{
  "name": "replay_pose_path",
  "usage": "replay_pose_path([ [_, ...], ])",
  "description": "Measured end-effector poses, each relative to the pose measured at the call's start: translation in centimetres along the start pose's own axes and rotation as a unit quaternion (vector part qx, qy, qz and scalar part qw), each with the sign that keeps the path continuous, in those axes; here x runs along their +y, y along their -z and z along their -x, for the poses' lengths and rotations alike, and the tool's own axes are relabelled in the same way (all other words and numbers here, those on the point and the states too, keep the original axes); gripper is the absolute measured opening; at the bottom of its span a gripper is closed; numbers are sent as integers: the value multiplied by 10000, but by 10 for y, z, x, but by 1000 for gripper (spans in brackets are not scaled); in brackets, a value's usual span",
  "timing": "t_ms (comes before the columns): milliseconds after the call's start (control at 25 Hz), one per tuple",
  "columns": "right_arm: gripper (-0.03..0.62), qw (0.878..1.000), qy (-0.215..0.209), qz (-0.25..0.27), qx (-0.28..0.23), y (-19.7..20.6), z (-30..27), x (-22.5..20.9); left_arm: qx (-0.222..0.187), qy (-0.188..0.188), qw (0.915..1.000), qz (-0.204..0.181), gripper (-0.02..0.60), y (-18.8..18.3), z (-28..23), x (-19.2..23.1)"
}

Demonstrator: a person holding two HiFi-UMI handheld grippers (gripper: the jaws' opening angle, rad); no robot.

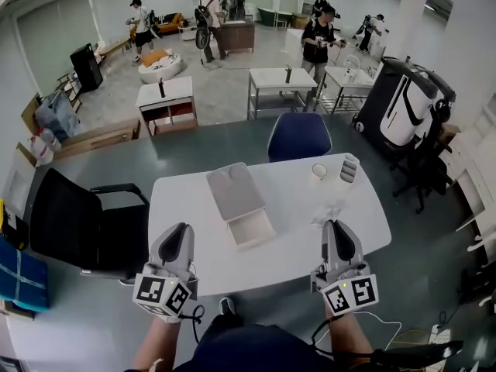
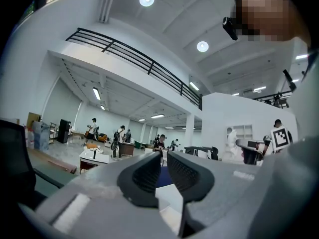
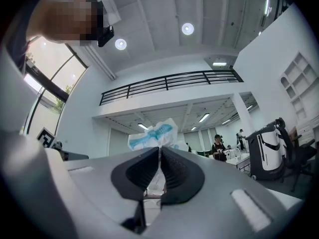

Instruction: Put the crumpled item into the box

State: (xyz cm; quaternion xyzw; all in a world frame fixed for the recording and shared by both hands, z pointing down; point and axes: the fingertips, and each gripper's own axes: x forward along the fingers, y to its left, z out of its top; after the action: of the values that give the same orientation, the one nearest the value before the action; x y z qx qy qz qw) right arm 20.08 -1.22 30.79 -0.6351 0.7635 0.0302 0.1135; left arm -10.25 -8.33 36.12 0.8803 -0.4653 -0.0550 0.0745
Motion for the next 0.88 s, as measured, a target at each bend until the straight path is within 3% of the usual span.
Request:
replay_pose_path([
  [520, 17, 9993, 313, 160, 163, 27, -91, 24, 187, 310, 9993, 112, 44, 7, -62, 84],
  [880, 17, 9961, 52, 120, 871, 81, -130, 27, 557, 329, 9974, 302, 44, 36, -94, 90],
])
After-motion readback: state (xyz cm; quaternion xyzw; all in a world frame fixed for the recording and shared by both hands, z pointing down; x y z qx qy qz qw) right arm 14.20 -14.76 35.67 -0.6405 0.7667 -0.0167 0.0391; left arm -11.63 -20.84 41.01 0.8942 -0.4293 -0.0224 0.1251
